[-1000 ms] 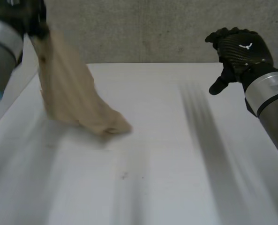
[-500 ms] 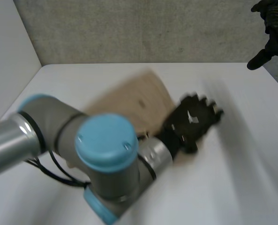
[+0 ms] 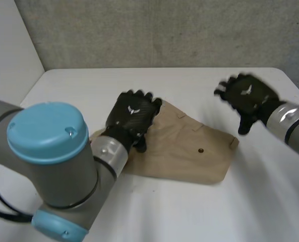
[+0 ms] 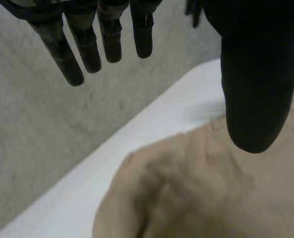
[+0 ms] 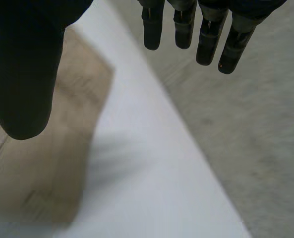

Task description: Fold the shorts.

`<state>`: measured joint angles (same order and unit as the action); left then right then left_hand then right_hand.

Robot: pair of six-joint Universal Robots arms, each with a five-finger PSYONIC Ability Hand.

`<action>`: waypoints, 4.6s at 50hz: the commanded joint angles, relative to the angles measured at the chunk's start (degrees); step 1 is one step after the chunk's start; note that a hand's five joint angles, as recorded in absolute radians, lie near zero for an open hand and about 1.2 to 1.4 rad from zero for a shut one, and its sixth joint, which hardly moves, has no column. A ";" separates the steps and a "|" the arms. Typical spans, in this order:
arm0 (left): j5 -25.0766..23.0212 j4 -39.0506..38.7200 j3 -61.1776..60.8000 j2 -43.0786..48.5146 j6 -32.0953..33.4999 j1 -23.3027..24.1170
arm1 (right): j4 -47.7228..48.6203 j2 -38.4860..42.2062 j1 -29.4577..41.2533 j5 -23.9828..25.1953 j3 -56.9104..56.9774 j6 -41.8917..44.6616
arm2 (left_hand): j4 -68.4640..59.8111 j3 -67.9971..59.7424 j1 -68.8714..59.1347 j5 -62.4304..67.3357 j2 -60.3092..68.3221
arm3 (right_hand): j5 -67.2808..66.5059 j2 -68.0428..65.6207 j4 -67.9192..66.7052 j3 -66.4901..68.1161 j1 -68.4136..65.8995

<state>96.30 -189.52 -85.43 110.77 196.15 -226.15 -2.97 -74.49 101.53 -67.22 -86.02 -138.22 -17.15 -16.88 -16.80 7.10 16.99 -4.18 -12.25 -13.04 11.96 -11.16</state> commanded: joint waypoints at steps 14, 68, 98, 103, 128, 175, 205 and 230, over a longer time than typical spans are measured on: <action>0.37 1.35 -2.20 8.40 -5.61 -4.83 | 1.82 16.13 -0.89 1.48 -0.90 9.81 | -13.41 -13.69 -13.77 13.47 13.58 | -14.73 -16.67 -15.87 16.95 -17.75; -4.81 7.59 8.89 1.91 -8.41 -14.06 | -8.65 -2.87 8.68 2.11 11.22 -36.95 | -39.58 -39.85 -39.94 39.64 39.74 | -65.82 -67.75 -66.96 68.04 -68.84; -4.63 10.22 7.19 14.80 -26.26 -10.45 | -2.13 5.85 17.83 -15.22 14.66 -37.21 | -13.38 -13.65 -13.74 13.44 13.54 | -65.82 -67.75 -66.96 68.04 -68.84; -5.16 11.28 10.11 18.51 -26.61 -7.30 | -2.13 5.76 17.74 -15.31 13.77 -36.86 | -46.65 -46.92 -47.01 46.71 46.81 | -65.82 -67.75 -66.96 68.04 -68.84; -25.29 24.20 11.07 -10.41 -26.79 -18.09 | -7.84 -4.61 14.23 -15.75 12.54 -19.55 | -62.85 -63.12 -63.20 62.90 63.01 | -65.82 -67.75 -66.96 68.04 -68.84; -2.10 22.62 -2.09 -10.04 -28.97 -8.00 | 11.31 21.14 20.82 -27.34 18.26 -27.63 | -7.18 -7.45 -7.53 7.23 7.34 | -65.82 -67.75 -66.96 68.04 -68.84; 9.07 16.55 8.96 12.36 -34.35 3.96 | 12.81 19.91 22.49 -29.11 15.88 -27.72 | -8.54 -8.81 -8.89 8.59 8.70 | -65.82 -67.75 -66.96 68.04 -68.84; 7.76 16.73 15.56 9.74 -25.66 -6.84 | 10.70 20.43 22.14 -27.26 17.73 -9.01 | -62.85 -63.12 -63.20 62.90 63.01 | -65.82 -67.75 -66.96 68.04 -68.84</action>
<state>105.35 -172.61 -68.28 128.86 164.63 -225.74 8.77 -54.58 123.91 -95.17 -69.47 -159.34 -67.61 -65.28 -60.64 52.49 66.96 -56.48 -66.85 -68.21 67.82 -55.24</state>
